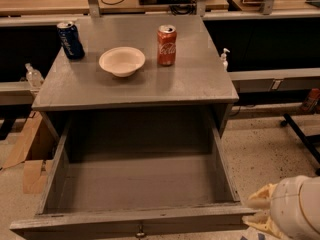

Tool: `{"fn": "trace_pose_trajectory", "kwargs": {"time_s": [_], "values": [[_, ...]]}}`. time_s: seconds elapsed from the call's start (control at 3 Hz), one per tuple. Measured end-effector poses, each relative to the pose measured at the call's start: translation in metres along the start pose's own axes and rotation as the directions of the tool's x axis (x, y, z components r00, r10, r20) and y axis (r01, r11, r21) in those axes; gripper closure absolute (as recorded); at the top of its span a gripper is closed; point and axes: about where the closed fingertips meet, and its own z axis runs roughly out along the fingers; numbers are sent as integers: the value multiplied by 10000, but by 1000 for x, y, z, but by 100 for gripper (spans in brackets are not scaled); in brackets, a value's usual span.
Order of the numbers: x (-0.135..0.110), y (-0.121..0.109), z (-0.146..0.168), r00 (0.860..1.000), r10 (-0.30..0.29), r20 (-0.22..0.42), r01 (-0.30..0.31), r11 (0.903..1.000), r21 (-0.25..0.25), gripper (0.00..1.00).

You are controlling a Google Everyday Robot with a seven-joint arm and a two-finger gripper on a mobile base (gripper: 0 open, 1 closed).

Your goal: Close top drawer

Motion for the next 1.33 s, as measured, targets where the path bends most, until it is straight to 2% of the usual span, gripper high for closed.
{"fn": "trace_pose_trajectory", "kwargs": {"time_s": [0.33, 0.67, 1.0, 1.33], "values": [[10, 34, 25, 9993, 44, 359, -34, 9997, -260, 89], [3, 51, 72, 9919, 221, 1253, -128, 9971, -748, 100], [2, 50, 75, 9907, 273, 1334, -176, 9972, -733, 100], [2, 56, 87, 9920, 308, 1228, -189, 9951, -972, 100]]}}
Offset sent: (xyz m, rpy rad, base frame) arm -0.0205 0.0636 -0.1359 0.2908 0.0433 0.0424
